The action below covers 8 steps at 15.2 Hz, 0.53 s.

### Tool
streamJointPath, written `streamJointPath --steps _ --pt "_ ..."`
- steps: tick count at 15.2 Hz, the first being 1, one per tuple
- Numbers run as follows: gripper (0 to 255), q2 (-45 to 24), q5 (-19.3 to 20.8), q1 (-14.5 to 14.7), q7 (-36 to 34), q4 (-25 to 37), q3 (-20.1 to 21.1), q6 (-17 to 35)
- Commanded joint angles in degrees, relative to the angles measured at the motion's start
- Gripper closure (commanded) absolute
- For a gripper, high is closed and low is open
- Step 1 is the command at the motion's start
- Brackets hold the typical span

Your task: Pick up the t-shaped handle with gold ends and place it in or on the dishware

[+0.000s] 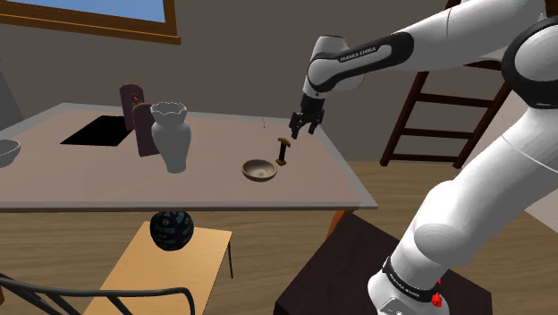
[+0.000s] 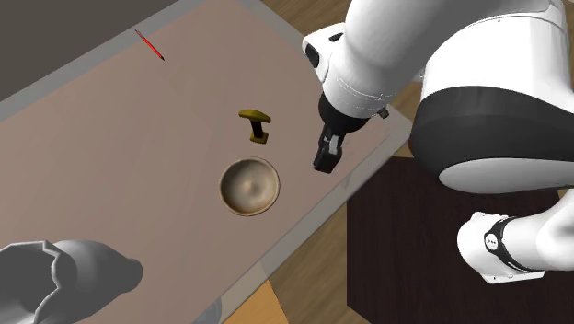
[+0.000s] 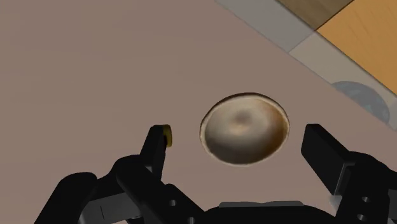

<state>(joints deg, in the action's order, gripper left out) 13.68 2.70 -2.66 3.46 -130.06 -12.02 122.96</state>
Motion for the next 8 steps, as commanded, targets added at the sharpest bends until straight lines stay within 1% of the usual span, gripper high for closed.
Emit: streamJointPath --steps 1,8 --pt "0 -4.59 -0.96 -0.24 1.34 2.82 -1.08 1.9" --pt "0 -19.82 -6.08 -1.85 6.12 13.15 -3.36 6.72"
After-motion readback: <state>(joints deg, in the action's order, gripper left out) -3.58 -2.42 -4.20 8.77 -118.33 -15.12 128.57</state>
